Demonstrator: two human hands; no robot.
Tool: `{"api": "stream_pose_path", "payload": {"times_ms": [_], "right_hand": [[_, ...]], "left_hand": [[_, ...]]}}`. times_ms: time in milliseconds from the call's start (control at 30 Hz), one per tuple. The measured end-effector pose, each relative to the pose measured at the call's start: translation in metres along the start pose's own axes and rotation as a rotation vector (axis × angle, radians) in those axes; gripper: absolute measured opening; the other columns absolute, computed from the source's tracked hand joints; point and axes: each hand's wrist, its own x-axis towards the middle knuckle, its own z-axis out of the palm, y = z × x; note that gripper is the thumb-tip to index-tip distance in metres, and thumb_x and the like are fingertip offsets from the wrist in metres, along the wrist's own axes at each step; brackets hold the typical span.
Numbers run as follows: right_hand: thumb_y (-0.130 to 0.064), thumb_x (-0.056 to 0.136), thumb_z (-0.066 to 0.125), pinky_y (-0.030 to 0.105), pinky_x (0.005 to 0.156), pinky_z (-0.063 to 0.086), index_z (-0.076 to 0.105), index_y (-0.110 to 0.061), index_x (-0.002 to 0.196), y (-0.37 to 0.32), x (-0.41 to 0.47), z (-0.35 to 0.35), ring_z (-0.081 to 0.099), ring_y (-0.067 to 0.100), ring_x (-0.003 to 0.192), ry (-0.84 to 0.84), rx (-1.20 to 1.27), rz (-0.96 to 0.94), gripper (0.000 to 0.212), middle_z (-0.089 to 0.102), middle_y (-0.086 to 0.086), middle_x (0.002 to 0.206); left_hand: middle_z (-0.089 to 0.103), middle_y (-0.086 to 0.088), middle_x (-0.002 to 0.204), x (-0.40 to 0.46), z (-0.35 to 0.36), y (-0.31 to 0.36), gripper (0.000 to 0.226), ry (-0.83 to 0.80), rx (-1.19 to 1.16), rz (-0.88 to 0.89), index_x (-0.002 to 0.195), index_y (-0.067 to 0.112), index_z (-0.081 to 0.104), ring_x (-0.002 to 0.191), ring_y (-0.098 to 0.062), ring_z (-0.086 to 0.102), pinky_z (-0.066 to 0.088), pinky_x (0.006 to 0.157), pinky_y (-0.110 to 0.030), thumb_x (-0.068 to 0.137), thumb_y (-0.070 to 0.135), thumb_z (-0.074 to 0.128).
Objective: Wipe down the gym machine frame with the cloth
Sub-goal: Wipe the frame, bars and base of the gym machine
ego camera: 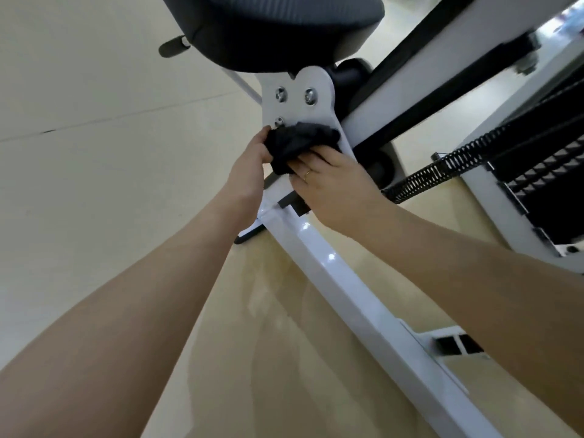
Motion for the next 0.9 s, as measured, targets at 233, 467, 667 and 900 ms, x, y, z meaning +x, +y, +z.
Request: {"api": "stream_pose_path", "payload": {"times_ms": [233, 467, 667, 900], "right_hand": [[-0.006, 0.087, 0.045, 0.038, 0.108, 0.028, 0.055, -0.006, 0.101, 0.016, -0.038, 0.012, 0.051, 0.028, 0.123, 0.419, 0.149, 0.292, 0.018, 0.057, 0.015, 0.128], [-0.004, 0.085, 0.05, 0.036, 0.109, 0.03, 0.058, -0.009, 0.094, 0.042, -0.049, -0.004, 0.051, 0.024, 0.125, 0.377, 0.122, 0.19, 0.013, 0.057, 0.011, 0.13], [-0.008, 0.089, 0.053, 0.037, 0.109, 0.031, 0.058, -0.01, 0.093, 0.11, -0.093, -0.051, 0.05, 0.022, 0.126, 0.463, -0.113, 0.296, 0.007, 0.059, 0.009, 0.128], [0.003, 0.086, 0.048, 0.042, 0.111, 0.029, 0.059, -0.005, 0.096, 0.15, -0.112, -0.084, 0.047, 0.028, 0.128, 0.506, -0.135, 0.401, 0.017, 0.058, 0.015, 0.127]], "left_hand": [[0.052, 0.02, 0.117, -0.006, 0.005, -0.006, 0.038, -0.177, 0.157, 0.043, 0.131, 0.029, 0.043, 0.108, 0.018, 0.046, 0.035, 0.073, 0.005, 0.099, 0.038, 0.024], [0.038, 0.011, 0.136, -0.012, 0.015, 0.007, 0.051, -0.076, 0.158, 0.134, 0.144, 0.019, 0.029, 0.136, -0.013, 0.03, 0.022, 0.104, -0.018, 0.094, 0.008, 0.028], [0.047, 0.003, 0.13, -0.044, 0.021, 0.019, 0.05, 0.131, 0.383, 0.496, 0.127, 0.011, 0.049, 0.114, -0.009, 0.042, 0.029, 0.087, -0.011, 0.082, -0.008, 0.039], [0.037, 0.001, 0.116, -0.08, 0.042, 0.103, 0.037, 0.125, 0.408, 1.177, 0.115, 0.005, 0.05, 0.102, -0.015, 0.045, 0.038, 0.089, -0.018, 0.079, 0.006, 0.044]]}}
